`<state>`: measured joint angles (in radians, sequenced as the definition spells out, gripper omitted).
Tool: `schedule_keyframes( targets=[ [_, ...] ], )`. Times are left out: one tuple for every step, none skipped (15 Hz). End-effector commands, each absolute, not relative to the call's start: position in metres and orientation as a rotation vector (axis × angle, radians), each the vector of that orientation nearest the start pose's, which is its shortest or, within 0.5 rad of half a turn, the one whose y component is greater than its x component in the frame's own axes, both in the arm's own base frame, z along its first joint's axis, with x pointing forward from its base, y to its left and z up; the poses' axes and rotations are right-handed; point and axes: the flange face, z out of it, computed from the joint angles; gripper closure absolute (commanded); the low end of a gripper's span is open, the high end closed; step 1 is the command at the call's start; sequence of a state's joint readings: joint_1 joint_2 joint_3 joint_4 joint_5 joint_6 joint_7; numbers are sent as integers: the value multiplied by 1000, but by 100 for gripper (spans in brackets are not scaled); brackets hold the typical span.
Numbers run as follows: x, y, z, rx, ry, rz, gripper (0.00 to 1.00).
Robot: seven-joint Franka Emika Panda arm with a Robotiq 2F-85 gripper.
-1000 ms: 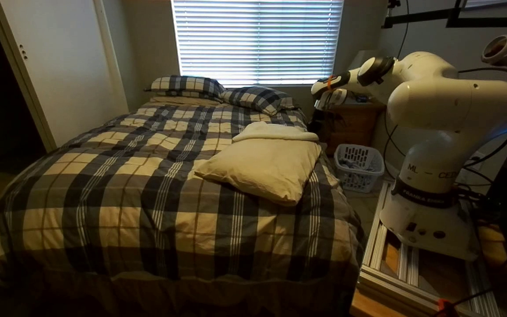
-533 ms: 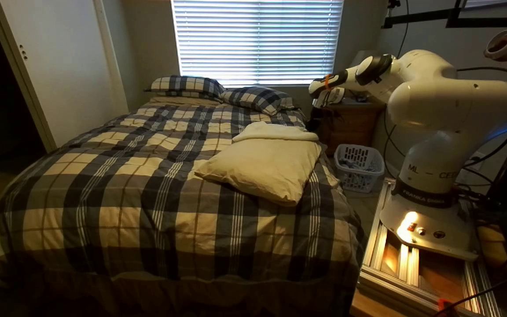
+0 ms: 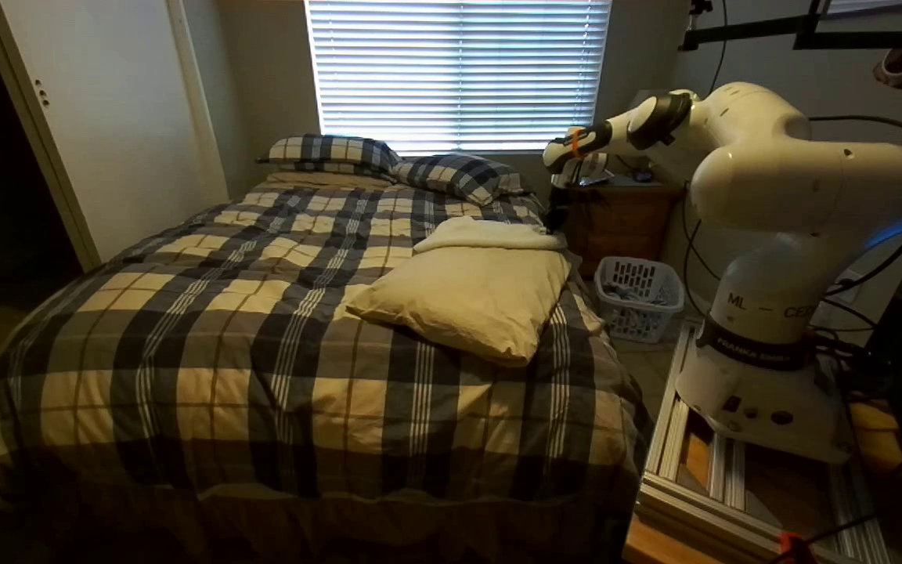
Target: Fold the towel
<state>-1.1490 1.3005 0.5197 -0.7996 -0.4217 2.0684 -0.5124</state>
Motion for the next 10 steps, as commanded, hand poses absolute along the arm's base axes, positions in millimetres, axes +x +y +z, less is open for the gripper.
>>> schedule_keyframes(
  targets=[
    [500,-621,169,-3119,442,-122,68],
    [501,-620,171,-3133,433,-114,62],
    [504,-620,173,-3144,428,-115,88],
    [505,-619,175,-3156,422,-112,90],
    [506,-619,177,-3164,414,-109,94],
    [507,-618,178,-3172,409,-104,100],
    [508,-618,179,-3178,405,-100,100],
    [508,-618,179,-3183,406,-98,100],
    [509,-617,180,-3186,401,-95,99],
    [510,-617,181,-3188,397,-94,99]
  ],
)
